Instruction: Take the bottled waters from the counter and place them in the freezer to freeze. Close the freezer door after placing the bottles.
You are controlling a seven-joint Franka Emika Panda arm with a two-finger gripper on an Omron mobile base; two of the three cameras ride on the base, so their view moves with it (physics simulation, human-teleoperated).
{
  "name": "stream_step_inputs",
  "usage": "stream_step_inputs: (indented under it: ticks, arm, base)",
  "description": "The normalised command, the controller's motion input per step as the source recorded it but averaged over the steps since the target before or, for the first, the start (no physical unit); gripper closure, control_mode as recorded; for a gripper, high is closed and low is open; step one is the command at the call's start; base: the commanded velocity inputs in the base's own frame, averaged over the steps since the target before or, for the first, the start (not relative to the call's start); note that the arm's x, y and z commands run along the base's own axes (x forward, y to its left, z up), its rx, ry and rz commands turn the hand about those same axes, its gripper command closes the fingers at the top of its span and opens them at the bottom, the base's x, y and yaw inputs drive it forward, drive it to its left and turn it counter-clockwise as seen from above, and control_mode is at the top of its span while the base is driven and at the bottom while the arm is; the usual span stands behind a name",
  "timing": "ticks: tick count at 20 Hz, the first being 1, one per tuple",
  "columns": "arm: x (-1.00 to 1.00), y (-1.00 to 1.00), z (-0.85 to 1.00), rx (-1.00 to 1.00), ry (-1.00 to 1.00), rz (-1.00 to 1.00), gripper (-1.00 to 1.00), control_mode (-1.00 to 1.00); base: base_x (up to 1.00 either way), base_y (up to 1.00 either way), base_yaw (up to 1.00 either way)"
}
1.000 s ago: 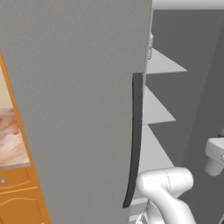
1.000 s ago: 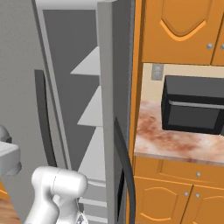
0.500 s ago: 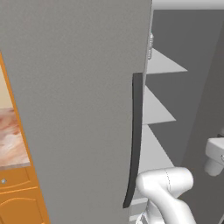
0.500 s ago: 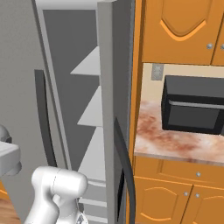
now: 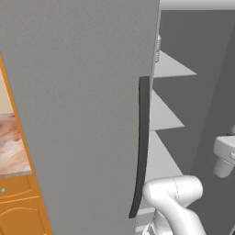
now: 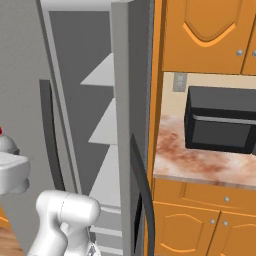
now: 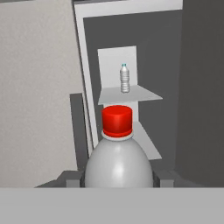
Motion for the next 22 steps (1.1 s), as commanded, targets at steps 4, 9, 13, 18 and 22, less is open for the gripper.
stream_step_inputs:
  ticks: [4, 9, 13, 18, 22]
  arm:
    - [0.53, -0.42, 0.15, 0.00, 0.00, 0.00, 1.00, -1.00]
    - [0.63, -0.30, 0.15, 0.00, 0.00, 0.00, 1.00, -1.00]
    - [0.74, -0.01, 0.04, -0.02, -0.08, 0.00, 1.00, -1.00]
    - [0.76, 0.00, 0.00, -0.09, -0.02, 0.00, 1.00, -1.00]
    - [0.79, -0.05, 0.01, -0.06, -0.01, 0.00, 1.00, -1.00]
  base:
    - [0.00, 0.00, 0.00]
    - [0.00, 0.00, 0.00]
    - [0.00, 0.00, 0.00]
    - [0.00, 0.00, 0.00]
    - [0.00, 0.00, 0.00]
